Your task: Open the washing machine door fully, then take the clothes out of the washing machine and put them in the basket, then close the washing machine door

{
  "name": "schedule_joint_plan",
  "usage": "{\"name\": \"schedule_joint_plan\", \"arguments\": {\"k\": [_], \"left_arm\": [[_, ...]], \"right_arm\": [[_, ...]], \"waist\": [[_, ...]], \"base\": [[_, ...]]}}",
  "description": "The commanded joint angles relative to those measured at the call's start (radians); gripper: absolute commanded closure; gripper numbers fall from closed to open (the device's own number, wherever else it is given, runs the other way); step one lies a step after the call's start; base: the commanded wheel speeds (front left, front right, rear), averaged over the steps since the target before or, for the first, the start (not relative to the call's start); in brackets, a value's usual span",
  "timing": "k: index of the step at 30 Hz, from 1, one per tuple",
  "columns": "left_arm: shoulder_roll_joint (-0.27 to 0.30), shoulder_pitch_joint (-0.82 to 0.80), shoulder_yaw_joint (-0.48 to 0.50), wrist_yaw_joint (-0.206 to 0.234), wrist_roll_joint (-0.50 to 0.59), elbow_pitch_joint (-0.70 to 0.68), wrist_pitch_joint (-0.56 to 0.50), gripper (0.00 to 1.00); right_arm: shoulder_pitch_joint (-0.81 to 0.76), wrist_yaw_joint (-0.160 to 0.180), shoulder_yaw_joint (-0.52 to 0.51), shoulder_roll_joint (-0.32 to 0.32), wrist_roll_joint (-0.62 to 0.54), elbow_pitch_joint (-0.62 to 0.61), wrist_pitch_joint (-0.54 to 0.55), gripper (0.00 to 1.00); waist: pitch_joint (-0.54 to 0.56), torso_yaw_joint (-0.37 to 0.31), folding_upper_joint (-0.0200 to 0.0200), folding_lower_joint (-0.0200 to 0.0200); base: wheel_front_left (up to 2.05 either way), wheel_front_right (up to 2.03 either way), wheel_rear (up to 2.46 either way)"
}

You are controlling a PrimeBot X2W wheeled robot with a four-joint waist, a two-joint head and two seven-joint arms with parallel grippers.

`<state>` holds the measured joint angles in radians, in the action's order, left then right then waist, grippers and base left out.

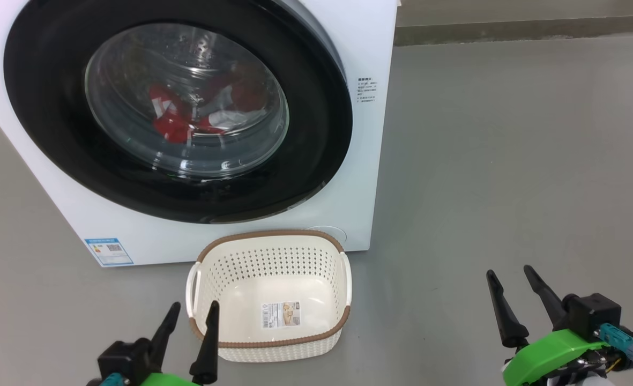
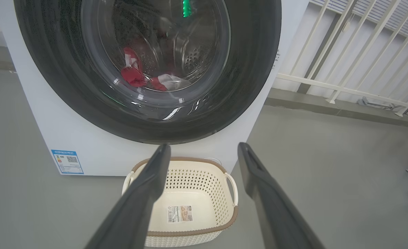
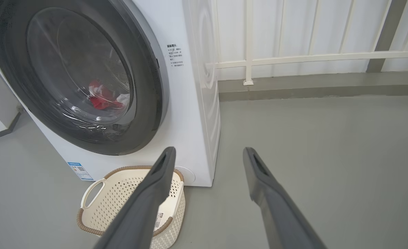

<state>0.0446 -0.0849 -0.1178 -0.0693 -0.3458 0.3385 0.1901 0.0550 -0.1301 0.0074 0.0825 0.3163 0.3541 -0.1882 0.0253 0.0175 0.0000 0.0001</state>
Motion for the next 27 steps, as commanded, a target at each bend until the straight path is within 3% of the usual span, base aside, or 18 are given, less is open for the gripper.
{"name": "schedule_joint_plan", "arguments": {"k": [1,20,27], "left_arm": [[0.013,-0.053,0.022,0.011,0.03,-0.018,0.015,0.0],[0.012,-0.073,0.007,0.054,0.215,0.02,0.071,0.0],[0.011,-0.076,0.01,0.057,0.197,0.038,0.072,0.0]], "right_arm": [[0.05,-0.001,0.02,0.015,-0.032,-0.023,-0.017,0.0],[0.052,-0.001,0.01,0.0,-0.242,-0.008,-0.073,0.0],[0.048,-0.001,-0.011,-0.012,-0.229,-0.003,-0.074,0.0]], "waist": [[0.0,0.001,0.0,-0.0001],[0.004,0.009,0.0,-0.0001],[0.006,0.009,0.0,-0.0001]], "base": [[0.0,0.0,0.0],[0.0,0.0,0.0],[0.0,0.0,0.0]]}}
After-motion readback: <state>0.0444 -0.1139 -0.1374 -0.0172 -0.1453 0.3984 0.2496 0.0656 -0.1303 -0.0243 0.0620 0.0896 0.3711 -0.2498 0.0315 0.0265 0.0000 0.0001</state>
